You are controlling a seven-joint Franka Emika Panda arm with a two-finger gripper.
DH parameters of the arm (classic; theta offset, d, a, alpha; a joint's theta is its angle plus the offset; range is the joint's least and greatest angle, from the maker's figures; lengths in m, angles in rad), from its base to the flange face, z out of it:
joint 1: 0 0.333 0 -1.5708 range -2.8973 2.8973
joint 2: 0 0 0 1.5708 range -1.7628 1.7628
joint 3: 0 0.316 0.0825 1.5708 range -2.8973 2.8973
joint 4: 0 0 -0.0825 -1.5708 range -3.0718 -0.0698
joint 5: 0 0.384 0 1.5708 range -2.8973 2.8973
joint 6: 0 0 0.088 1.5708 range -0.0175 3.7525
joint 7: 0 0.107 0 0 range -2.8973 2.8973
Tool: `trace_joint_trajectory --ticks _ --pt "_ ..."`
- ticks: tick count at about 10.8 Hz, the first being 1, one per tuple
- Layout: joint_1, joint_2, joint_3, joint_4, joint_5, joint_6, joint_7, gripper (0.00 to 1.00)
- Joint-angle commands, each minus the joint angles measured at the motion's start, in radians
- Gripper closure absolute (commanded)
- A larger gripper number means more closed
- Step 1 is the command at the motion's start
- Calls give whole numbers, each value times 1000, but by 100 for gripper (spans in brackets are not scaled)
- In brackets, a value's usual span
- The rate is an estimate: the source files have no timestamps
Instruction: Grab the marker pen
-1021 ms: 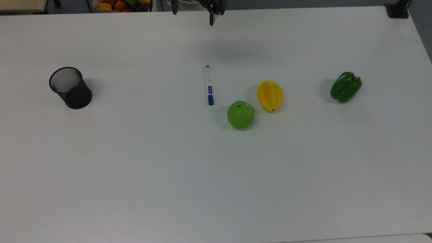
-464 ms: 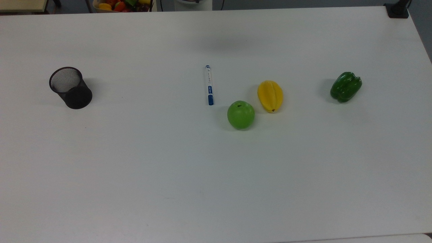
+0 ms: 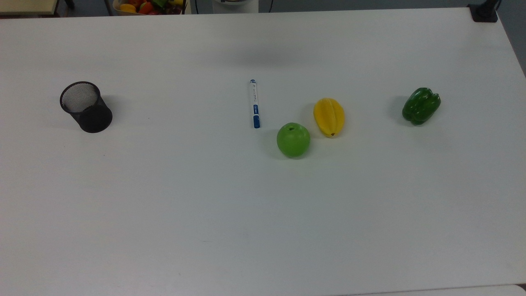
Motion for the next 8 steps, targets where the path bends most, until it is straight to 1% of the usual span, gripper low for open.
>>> trace_joint_trajectory --ticks 1,2,8 --pt "27 5 -26 -7 10 44 -88 0" --pt "26 5 -26 -7 12 43 -104 0" --pt "27 5 -25 -7 17 37 -95 0"
